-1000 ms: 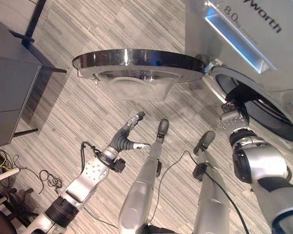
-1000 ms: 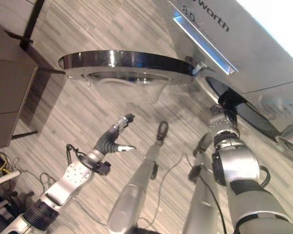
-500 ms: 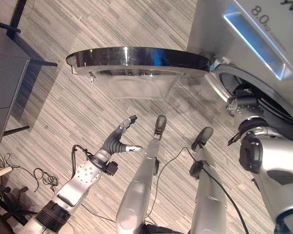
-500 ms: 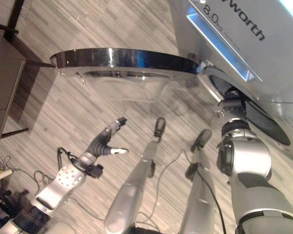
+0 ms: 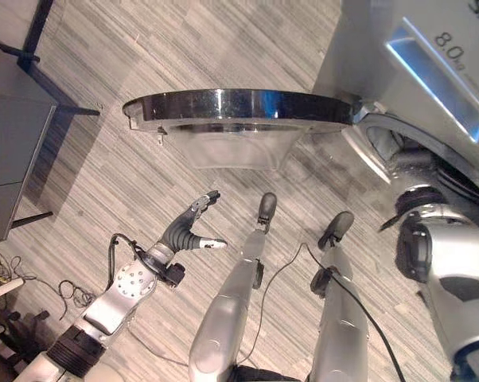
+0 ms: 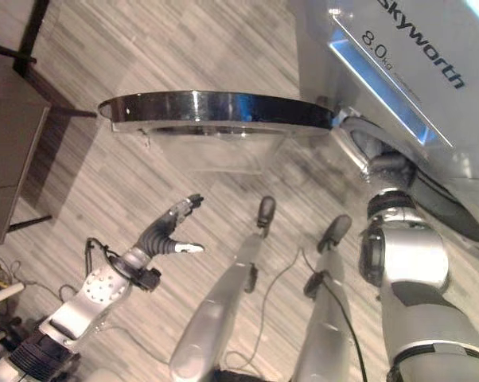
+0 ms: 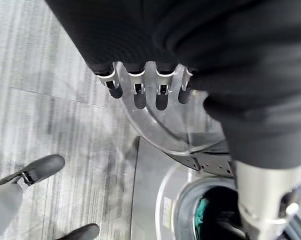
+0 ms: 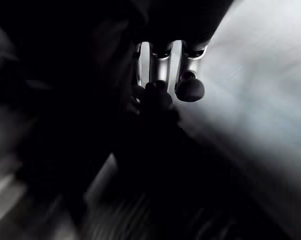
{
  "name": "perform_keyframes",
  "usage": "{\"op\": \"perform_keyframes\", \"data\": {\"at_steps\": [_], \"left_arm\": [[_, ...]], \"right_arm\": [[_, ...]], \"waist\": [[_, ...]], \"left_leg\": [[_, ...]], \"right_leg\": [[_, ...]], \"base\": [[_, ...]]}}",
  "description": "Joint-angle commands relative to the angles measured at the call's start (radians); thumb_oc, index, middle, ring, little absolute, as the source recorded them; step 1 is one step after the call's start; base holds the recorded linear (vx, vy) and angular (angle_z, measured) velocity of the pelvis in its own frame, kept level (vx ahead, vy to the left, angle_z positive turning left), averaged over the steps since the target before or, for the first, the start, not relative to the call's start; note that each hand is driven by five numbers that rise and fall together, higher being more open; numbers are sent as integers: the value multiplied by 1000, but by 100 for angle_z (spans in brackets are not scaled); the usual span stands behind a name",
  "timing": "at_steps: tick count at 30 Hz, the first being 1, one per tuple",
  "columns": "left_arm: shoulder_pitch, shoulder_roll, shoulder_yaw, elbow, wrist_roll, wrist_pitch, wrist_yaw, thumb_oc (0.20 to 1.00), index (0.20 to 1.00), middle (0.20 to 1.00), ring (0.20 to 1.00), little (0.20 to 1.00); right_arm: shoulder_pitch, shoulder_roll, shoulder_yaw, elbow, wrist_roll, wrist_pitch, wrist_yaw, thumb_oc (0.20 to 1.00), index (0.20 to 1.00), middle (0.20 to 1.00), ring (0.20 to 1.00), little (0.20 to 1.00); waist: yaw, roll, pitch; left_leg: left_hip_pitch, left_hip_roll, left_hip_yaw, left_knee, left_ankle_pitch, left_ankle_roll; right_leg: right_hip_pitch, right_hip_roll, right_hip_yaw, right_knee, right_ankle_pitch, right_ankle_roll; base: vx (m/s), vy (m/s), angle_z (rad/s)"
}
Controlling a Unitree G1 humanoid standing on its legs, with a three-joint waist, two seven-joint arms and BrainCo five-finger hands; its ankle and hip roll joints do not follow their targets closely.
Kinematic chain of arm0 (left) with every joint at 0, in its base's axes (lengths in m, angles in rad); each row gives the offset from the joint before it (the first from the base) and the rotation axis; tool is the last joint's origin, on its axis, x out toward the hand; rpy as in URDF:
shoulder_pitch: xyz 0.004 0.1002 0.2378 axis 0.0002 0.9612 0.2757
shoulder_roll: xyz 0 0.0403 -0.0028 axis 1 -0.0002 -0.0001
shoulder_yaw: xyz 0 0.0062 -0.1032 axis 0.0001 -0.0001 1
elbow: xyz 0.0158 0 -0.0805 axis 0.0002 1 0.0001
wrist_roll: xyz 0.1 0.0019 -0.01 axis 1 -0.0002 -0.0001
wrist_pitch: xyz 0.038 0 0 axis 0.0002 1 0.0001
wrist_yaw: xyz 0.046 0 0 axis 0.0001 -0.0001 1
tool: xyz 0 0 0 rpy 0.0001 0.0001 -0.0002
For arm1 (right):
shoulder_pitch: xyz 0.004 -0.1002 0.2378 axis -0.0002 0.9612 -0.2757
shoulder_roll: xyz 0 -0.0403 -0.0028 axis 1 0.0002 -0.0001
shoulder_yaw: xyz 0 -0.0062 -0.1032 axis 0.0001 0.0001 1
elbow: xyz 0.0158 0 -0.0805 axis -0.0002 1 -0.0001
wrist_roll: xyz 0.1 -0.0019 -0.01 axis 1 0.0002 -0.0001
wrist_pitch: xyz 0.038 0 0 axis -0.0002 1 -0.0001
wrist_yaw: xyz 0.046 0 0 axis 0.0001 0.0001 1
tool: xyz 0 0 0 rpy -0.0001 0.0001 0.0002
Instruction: Grab the laundry basket,head to the washer,open it,put in the laundry and shut it.
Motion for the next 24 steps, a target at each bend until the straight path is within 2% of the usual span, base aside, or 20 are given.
{"op": "perform_keyframes", "data": {"at_steps": [1, 2, 4, 5, 6, 7, 9, 11, 13, 15, 18, 21, 24], "left_arm": [[84, -14, -23, -32, -3, -23, -12, 1000, 1000, 1000, 1000, 1000], [82, -17, -20, -30, -10, -21, -11, 1000, 1000, 1000, 1000, 1000], [74, -24, -18, -28, -14, -17, -15, 1000, 1000, 1000, 1000, 1000], [74, -20, -16, -33, -16, -17, -18, 1000, 1000, 1000, 1000, 1000], [75, -18, -16, -35, -17, -16, -19, 1000, 1000, 1000, 1000, 1000], [80, -15, -15, -37, -20, -15, -17, 1000, 1000, 1000, 1000, 1000], [87, 3, -11, -40, -22, -16, -13, 1000, 1000, 1000, 1000, 1000], [89, 11, -6, -35, -18, -17, -8, 1000, 1000, 1000, 1000, 1000], [95, 11, 12, -29, 0, -20, 1, 1000, 1000, 1000, 1000, 1000], [100, 1, 22, -26, 12, -19, 4, 1000, 1000, 1000, 1000, 1000], [100, -23, 30, -14, 24, -21, 3, 1000, 1000, 1000, 1000, 1000], [93, -50, 33, 4, 47, -13, -4, 1000, 1000, 1000, 1000, 1000], [100, -76, 49, 33, 73, -11, -9, 1000, 1000, 1000, 1000, 1000]], "right_arm": [[-284, -334, 157, -171, -39, 2, 28, 294, 294, 294, 294, 294], [-277, -334, 172, -155, -63, 23, 27, 209, 209, 209, 209, 209], [-250, -319, 161, -153, -54, 36, 36, 200, 200, 200, 200, 200], [-232, -315, 137, -152, -52, 29, 34, 300, 300, 300, 300, 300], [-232, -317, 125, -141, -56, 27, 23, 429, 429, 429, 429, 429], [-230, -323, 115, -127, -69, 28, 9, 1000, 1000, 1000, 1000, 1000], [-246, -342, 129, -58, -118, 71, -17, 1000, 1000, 1000, 1000, 1000], [-263, -352, 164, -22, -148, 105, -12, 1000, 1000, 1000, 1000, 1000], [-273, -350, 231, 40, -190, 167, 12, 1000, 1000, 1000, 1000, 1000], [-250, -328, 233, 53, -179, 179, 37, 1000, 1000, 1000, 1000, 1000], [-162, -281, 199, 44, -159, 179, 77, 1000, 1000, 1000, 1000, 1000], [7, -188, 97, -34, -125, 140, 100, 1000, 1000, 1000, 1000, 1000], [261, -81, 9, -235, -154, 97, 137, 1000, 1000, 1000, 1000, 1000]], "waist": [[-44, -67, -145], [-49, -71, -142], [-55, -74, -140], [-57, -77, -139], [-58, -76, -141], [-57, -77, -142], [-53, -79, -145], [-51, -81, -146], [-52, -81, -141], [-55, -75, -134], [-60, -70, -122], [-68, -66, -112], [-77, -78, -114]], "left_leg": [[81, 109, 47, 121, -219, -49], [85, 109, 52, 135, -229, -47], [91, 107, 58, 150, -243, -43], [92, 105, 58, 160, -252, -40], [92, 103, 57, 161, -255, -38], [91, 101, 57, 164, -258, -36], [86, 96, 58, 167, -258, -33], [81, 96, 60, 167, -256, -33], [71, 99, 66, 162, -250, -33], [68, 101, 74, 157, -245, -32], [69, 106, 82, 153, -238, -33], [80, 110, 83, 154, -238, -32], [101, 110, 83, 161, -249, -29]], "right_leg": [[48, 16, 26, 81, -173, -17], [57, 16, 29, 80, -172, -18], [71, 14, 27, 77, -168, -18], [80, 13, 26, 71, -163, -16], [82, 11, 27, 69, -160, -14], [85, 9, 27, 67, -156, -13], [81, 7, 30, 66, -150, -10], [76, 6, 32, 67, -147, -10], [63, 6, 39, 67, -143, -11], [57, 8, 43, 61, -140, -11], [59, 13, 46, 53, -137, -12], [70, 14, 45, 54, -138, -13], [95, 14, 41, 49, -133, -12]], "base": [[-13, 41, 1], [-14, 36, 1], [-13, 31, 0], [-11, 32, -1], [-12, 33, 0], [-16, 35, -1], [-21, 35, -1], [0, 0, 0], [0, 0, 0], [-17, 18, -10], [-16, 15, -10], [0, 0, 0], [10, 22, -6]]}}
